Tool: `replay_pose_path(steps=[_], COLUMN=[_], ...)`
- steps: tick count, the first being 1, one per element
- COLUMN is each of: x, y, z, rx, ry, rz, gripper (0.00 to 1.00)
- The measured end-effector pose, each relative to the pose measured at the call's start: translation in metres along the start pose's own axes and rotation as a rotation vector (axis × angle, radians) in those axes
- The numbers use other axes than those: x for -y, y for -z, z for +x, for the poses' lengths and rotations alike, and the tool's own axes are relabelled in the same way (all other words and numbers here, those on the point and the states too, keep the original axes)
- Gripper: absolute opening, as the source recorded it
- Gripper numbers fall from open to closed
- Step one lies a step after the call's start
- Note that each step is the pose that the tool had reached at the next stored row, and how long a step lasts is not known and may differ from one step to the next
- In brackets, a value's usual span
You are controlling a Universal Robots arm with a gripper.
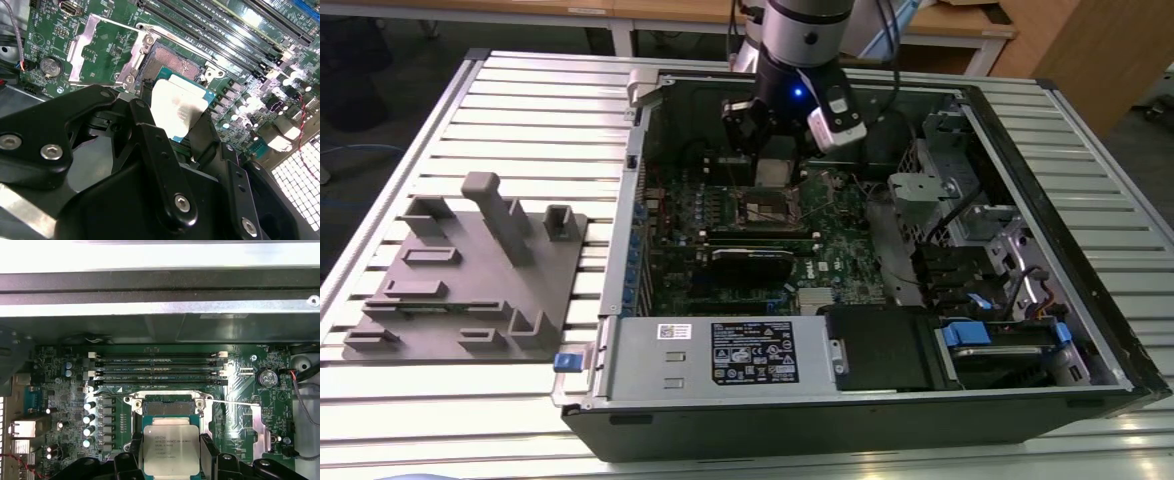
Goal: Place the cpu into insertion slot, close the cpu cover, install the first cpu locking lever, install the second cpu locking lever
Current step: 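Place the cpu into insertion slot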
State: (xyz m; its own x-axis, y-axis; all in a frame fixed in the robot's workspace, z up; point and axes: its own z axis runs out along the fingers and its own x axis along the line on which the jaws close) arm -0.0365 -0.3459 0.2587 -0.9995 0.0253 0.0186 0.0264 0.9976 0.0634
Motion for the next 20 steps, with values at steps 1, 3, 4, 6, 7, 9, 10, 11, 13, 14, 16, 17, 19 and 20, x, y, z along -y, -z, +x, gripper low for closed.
replay_pose_path(steps=[1,3,4,6,7,9,10,11,13,14,16,17,19,20], x=[0.0001,0.0002,0.0004,0.0006,0.0006,0.0008,0.0009,0.0010,0.0011,0.0011,0.0011,0.0011,0.0013,0.0014], y=[-0.0011,-0.0039,-0.0052,-0.0076,-0.0088,-0.0113,-0.0128,-0.0142,-0.0158,-0.0158,-0.0159,-0.0168,-0.0192,-0.0207], z=[0.0001,0.0006,0.0009,0.0015,0.0018,0.0022,0.0023,0.0025,0.0027,0.0027,0.0028,0.0027,0.0027,0.0027], rx=[0.0000,0.0001,0.0001,0.0002,0.0003,0.0004,0.0005,0.0004,0.0005,0.0004,0.0004,0.0007,0.0006,0.0006], ry=[0.000,0.000,0.000,0.000,0.000,0.000,0.000,0.000,0.000,0.000,0.000,0.000,0.000,0.000], rz=[0.0000,0.0001,0.0001,0.0006,0.0009,0.0019,0.0023,0.0026,0.0035,0.0038,0.0038,0.0033,0.0035,0.0035], gripper=[0.54,0.54,0.54,0.54,0.54,0.54,0.54,0.54,0.54,0.54,0.54,0.54,0.54,0.54])
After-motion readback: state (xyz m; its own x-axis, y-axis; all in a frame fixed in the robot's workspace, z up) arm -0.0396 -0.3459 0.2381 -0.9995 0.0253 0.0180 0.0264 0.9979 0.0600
